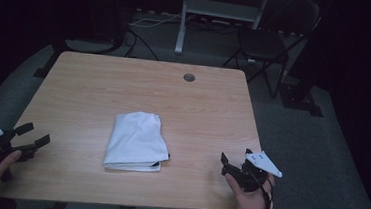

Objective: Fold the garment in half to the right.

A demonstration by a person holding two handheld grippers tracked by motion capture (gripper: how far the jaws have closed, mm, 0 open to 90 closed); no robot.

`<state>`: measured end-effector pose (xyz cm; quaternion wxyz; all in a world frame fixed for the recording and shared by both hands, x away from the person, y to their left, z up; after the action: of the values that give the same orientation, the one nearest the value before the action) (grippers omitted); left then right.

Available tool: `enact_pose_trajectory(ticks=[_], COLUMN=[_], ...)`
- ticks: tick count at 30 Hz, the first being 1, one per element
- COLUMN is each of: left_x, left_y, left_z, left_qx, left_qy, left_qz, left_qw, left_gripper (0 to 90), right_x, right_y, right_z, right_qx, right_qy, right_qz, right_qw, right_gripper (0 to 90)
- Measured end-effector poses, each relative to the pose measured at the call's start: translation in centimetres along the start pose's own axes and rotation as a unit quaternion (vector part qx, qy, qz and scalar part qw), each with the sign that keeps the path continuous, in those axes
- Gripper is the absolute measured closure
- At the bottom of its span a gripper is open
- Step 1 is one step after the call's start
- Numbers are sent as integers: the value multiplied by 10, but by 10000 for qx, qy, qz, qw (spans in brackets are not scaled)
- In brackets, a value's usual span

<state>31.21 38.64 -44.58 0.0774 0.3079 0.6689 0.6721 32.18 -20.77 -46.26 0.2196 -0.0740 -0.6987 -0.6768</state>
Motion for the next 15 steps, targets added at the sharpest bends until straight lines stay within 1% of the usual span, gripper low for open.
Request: enact_pose_trajectory(ticks=[3, 6, 8, 14, 15], left_x=[-3, -5, -6, -8, -9], left_y=[-3, -6, -8, -12, -13], left_z=[-2, -3, -3, -3, -3], left_qx=[-23, -32, -6, -65, -47], left_qy=[-36, -57, -65, -63, -62], left_qz=[39, 70, 88, 138, 142], left_qw=[10000, 10000, 9999, 9999, 9999], left_gripper=[210, 210, 210, 210, 210], right_x=[-1, -3, -4, -4, -3], right_y=[-3, -5, -7, -6, -6], right_z=[0, 0, 1, 1, 1], right_qx=[-2, 52, 58, 62, 75], right_qy=[-14, -27, -19, -31, -34], right_qz=[13, 49, 70, 13, 7], right_qw=[10000, 10000, 10000, 10000, 10000], right_gripper=[131, 132, 131, 131, 132])
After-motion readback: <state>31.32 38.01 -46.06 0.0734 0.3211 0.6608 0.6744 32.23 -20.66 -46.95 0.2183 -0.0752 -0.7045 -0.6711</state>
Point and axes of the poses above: each handheld gripper's, and its own axes: x roughly backward along the jaws, y roughly out of its top, z roughly to its left, the point moved 7 cm from there along -x, roughly forward along the jaws, and after that the axes turned 4 degrees about -y, right-handed, at the moved point
